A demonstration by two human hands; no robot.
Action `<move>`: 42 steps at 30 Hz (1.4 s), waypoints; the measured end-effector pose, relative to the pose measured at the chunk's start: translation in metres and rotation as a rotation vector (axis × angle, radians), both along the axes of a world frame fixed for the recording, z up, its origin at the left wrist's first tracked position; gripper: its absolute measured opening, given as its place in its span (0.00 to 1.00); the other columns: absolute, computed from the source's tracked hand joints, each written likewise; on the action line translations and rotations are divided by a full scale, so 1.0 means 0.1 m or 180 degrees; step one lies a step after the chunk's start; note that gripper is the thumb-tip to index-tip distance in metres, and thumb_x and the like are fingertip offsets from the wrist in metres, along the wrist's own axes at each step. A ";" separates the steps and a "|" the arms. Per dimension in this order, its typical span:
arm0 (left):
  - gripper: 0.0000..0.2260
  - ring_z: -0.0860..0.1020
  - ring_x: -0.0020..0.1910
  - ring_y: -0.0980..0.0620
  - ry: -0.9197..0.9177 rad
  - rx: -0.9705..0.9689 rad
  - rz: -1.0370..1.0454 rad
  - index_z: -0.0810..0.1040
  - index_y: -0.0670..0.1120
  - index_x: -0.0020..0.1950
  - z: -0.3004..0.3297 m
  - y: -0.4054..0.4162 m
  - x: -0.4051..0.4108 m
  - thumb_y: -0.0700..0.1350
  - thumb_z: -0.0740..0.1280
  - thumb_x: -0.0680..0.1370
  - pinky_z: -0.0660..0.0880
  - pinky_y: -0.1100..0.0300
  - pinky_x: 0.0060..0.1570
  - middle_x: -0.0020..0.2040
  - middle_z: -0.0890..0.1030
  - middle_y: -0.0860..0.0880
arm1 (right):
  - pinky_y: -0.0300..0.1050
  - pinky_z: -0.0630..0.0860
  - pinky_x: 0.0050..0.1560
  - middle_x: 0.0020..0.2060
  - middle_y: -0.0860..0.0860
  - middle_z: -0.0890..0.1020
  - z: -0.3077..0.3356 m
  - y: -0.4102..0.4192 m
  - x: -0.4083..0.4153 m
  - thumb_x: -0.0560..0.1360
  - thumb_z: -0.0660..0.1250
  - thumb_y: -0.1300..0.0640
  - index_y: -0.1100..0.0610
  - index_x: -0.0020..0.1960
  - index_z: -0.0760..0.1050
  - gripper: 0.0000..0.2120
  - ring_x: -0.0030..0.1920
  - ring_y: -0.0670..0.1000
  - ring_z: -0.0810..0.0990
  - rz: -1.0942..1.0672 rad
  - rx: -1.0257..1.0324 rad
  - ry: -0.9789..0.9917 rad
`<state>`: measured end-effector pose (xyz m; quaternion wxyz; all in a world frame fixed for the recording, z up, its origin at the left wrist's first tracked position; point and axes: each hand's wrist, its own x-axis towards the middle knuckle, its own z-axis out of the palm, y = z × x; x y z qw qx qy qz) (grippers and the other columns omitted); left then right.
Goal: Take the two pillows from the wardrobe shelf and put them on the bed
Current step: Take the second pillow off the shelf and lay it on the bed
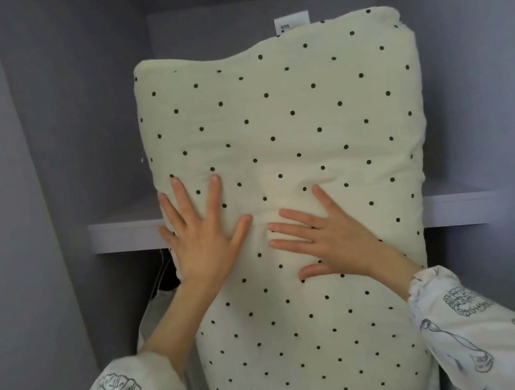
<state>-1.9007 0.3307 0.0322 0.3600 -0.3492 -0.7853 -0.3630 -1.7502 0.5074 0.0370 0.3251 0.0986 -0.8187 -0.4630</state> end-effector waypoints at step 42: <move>0.44 0.66 0.54 0.52 -0.1774 0.0539 -0.1737 0.42 0.79 0.64 -0.63 -0.73 -0.14 0.67 0.70 0.61 0.65 0.52 0.53 0.61 0.60 0.53 | 0.44 0.59 0.68 0.70 0.34 0.59 -0.92 -0.47 0.99 0.62 0.73 0.38 0.32 0.71 0.44 0.49 0.69 0.40 0.60 0.0041 -0.5695 0.2324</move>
